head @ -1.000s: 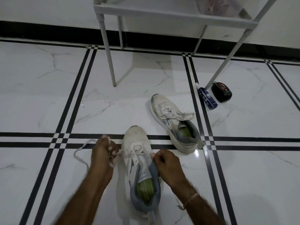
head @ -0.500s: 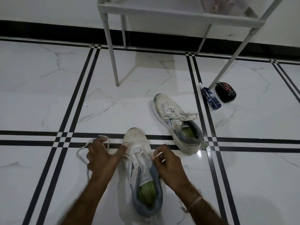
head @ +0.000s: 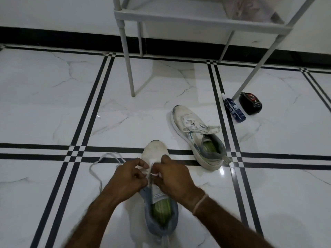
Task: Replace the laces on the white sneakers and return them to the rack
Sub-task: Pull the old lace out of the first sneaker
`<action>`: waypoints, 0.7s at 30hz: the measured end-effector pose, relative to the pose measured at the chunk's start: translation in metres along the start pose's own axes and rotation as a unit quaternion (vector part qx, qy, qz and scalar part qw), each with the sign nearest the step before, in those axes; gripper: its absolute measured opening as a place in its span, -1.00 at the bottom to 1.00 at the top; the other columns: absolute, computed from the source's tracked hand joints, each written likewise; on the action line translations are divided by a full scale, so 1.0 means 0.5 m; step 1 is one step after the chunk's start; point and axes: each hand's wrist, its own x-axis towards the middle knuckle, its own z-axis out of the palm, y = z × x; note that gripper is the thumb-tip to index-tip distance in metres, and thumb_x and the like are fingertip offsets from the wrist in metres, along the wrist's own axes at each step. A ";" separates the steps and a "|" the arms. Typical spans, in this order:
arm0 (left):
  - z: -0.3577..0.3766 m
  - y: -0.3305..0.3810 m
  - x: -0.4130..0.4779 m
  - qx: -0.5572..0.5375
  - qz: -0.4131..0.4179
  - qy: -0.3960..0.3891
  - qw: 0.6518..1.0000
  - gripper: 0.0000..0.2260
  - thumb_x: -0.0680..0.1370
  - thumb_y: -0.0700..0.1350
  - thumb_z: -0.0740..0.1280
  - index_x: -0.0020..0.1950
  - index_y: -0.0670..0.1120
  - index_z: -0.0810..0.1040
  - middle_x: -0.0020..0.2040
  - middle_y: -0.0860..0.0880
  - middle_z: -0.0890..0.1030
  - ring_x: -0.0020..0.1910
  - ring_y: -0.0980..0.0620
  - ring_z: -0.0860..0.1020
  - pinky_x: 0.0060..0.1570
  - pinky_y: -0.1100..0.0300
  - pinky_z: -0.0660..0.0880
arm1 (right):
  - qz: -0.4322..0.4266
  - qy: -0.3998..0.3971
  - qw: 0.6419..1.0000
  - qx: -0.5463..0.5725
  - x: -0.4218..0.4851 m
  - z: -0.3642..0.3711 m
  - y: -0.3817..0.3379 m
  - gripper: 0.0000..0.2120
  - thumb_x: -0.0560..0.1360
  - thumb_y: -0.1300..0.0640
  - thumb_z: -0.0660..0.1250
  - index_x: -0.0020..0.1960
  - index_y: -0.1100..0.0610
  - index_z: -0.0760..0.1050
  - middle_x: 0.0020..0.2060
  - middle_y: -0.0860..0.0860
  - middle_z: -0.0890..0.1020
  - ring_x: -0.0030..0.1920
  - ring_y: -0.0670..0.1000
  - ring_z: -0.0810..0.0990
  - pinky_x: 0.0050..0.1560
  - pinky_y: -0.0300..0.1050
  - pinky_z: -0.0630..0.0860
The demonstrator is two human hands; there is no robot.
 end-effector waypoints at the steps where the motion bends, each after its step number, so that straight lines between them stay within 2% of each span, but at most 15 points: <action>1: 0.001 0.001 -0.002 -0.010 -0.001 0.003 1.000 -0.66 0.40 -0.37 0.45 0.07 -0.03 0.56 -0.35 -0.01 0.68 -0.34 0.10 0.63 -0.26 0.25 0.57 | 0.026 0.008 0.995 0.092 0.000 0.003 0.003 -0.84 0.54 -0.01 0.43 0.08 0.02 0.62 0.03 0.00 0.53 -0.01 0.05 0.60 -0.09 -0.17 0.42; 2: 0.000 0.000 -0.003 -0.022 -0.004 0.006 1.000 -0.65 0.41 -0.37 0.45 0.07 -0.03 0.53 -0.36 -0.01 0.67 -0.35 0.10 0.61 -0.28 0.24 0.56 | 0.073 0.021 0.963 0.259 0.001 -0.003 0.013 -0.88 0.54 0.04 0.45 0.00 0.07 0.61 0.02 0.03 0.57 -0.03 0.02 0.60 -0.10 -0.16 0.44; 3: 0.000 -0.002 -0.005 -0.040 -0.009 0.006 0.999 -0.65 0.41 -0.38 0.44 0.08 -0.04 0.52 -0.36 -0.02 0.66 -0.35 0.09 0.60 -0.28 0.22 0.55 | 0.124 0.031 0.888 0.442 -0.001 -0.016 0.022 -0.88 0.56 0.09 0.44 -0.02 0.14 0.58 0.05 0.05 0.63 -0.02 0.00 0.60 -0.11 -0.15 0.47; 4: 0.000 -0.004 -0.007 -0.063 -0.015 0.003 0.998 -0.66 0.42 -0.39 0.43 0.08 -0.06 0.51 -0.36 -0.02 0.66 -0.34 0.08 0.59 -0.28 0.21 0.55 | 0.155 0.035 0.809 0.566 -0.008 -0.025 0.031 -0.87 0.60 0.11 0.39 -0.01 0.19 0.55 0.08 0.03 0.67 -0.03 -0.01 0.59 -0.12 -0.13 0.48; 5: 0.002 -0.004 -0.010 -0.083 -0.020 0.000 0.996 -0.67 0.42 -0.40 0.42 0.08 -0.08 0.52 -0.35 -0.03 0.65 -0.33 0.07 0.59 -0.27 0.20 0.55 | 0.163 0.041 0.770 0.615 -0.014 -0.028 0.037 -0.84 0.63 0.11 0.35 -0.01 0.22 0.53 0.05 0.01 0.70 -0.07 -0.01 0.58 -0.14 -0.13 0.49; 6: 0.004 -0.006 -0.011 -0.094 -0.021 -0.005 0.995 -0.68 0.43 -0.40 0.41 0.08 -0.09 0.52 -0.34 -0.04 0.65 -0.33 0.07 0.58 -0.27 0.20 0.54 | 0.155 0.043 0.773 0.614 -0.018 -0.030 0.038 -0.84 0.63 0.11 0.34 -0.04 0.21 0.51 -0.05 0.01 0.71 -0.13 -0.01 0.57 -0.17 -0.16 0.49; 7: 0.007 -0.006 -0.010 -0.097 -0.020 -0.010 0.995 -0.69 0.43 -0.40 0.41 0.08 -0.10 0.52 -0.34 -0.06 0.66 -0.33 0.08 0.58 -0.27 0.20 0.54 | 0.140 0.044 0.803 0.578 -0.018 -0.029 0.036 -0.84 0.61 0.12 0.38 -0.06 0.18 0.48 -0.17 0.00 0.68 -0.19 -0.03 0.55 -0.22 -0.20 0.48; 11: 0.015 -0.009 -0.005 -0.111 -0.016 -0.015 0.994 -0.71 0.44 -0.40 0.41 0.09 -0.14 0.53 -0.33 -0.09 0.66 -0.34 0.09 0.57 -0.28 0.20 0.54 | 0.084 0.008 0.957 0.278 -0.008 -0.007 0.032 -0.76 0.43 0.06 0.57 -0.06 0.05 0.51 -0.31 -0.10 0.57 -0.32 -0.19 0.49 -0.27 -0.28 0.40; 13: 0.014 -0.013 -0.005 -0.129 -0.029 -0.021 0.991 -0.73 0.45 -0.40 0.40 0.09 -0.15 0.54 -0.33 -0.09 0.65 -0.32 0.09 0.58 -0.29 0.20 0.55 | 0.067 -0.015 0.987 0.148 0.002 -0.001 0.038 -0.88 0.49 0.01 0.51 -0.11 0.01 0.60 -0.23 -0.07 0.64 -0.25 -0.17 0.51 -0.16 -0.26 0.37; 15: 0.012 -0.016 -0.008 -0.152 -0.038 -0.027 0.987 -0.74 0.47 -0.41 0.37 0.09 -0.16 0.55 -0.35 -0.06 0.62 -0.35 0.11 0.54 -0.34 0.25 0.51 | 0.089 -0.001 0.977 0.193 0.003 0.000 0.037 -0.87 0.57 0.05 0.43 -0.14 0.03 0.66 -0.18 0.01 0.66 -0.18 -0.09 0.52 -0.10 -0.22 0.35; 16: 0.013 -0.018 -0.007 -0.160 -0.040 -0.030 0.986 -0.75 0.47 -0.42 0.36 0.09 -0.17 0.55 -0.36 -0.05 0.60 -0.37 0.13 0.53 -0.36 0.26 0.48 | 0.135 0.026 0.929 0.344 0.001 -0.014 0.036 -0.80 0.60 0.11 0.37 -0.19 0.01 0.65 -0.18 0.04 0.65 -0.18 -0.05 0.53 -0.10 -0.18 0.38; 18: 0.013 -0.024 -0.006 -0.169 -0.045 -0.029 0.984 -0.75 0.46 -0.42 0.35 0.08 -0.18 0.56 -0.37 -0.03 0.58 -0.38 0.15 0.51 -0.37 0.28 0.46 | 0.199 0.087 0.694 0.686 -0.002 -0.050 0.043 -0.63 0.67 0.19 0.22 -0.25 0.04 0.63 -0.18 0.10 0.64 -0.26 -0.02 0.53 -0.18 -0.14 0.44; 19: 0.014 -0.027 -0.006 -0.171 -0.047 -0.029 0.984 -0.75 0.46 -0.42 0.35 0.08 -0.18 0.56 -0.37 -0.02 0.58 -0.38 0.15 0.50 -0.37 0.28 0.46 | 0.196 0.102 0.616 0.756 -0.005 -0.061 0.054 -0.63 0.69 0.18 0.17 -0.23 0.09 0.60 -0.21 0.11 0.62 -0.32 -0.03 0.49 -0.27 -0.17 0.42; 20: 0.014 -0.029 -0.004 -0.171 -0.047 -0.030 0.984 -0.75 0.46 -0.42 0.36 0.07 -0.18 0.57 -0.37 -0.02 0.57 -0.37 0.15 0.51 -0.36 0.28 0.47 | 0.192 0.110 0.617 0.755 -0.006 -0.066 0.059 -0.68 0.70 0.14 0.17 -0.18 0.14 0.53 -0.26 0.10 0.58 -0.37 -0.03 0.44 -0.35 -0.20 0.38; 21: 0.015 -0.030 -0.002 -0.170 -0.047 -0.033 0.984 -0.75 0.47 -0.42 0.36 0.08 -0.18 0.57 -0.37 -0.03 0.58 -0.35 0.14 0.52 -0.35 0.27 0.48 | 0.178 0.104 0.687 0.697 -0.008 -0.069 0.059 -0.76 0.68 0.09 0.22 -0.13 0.14 0.47 -0.30 0.08 0.54 -0.39 -0.01 0.42 -0.39 -0.18 0.36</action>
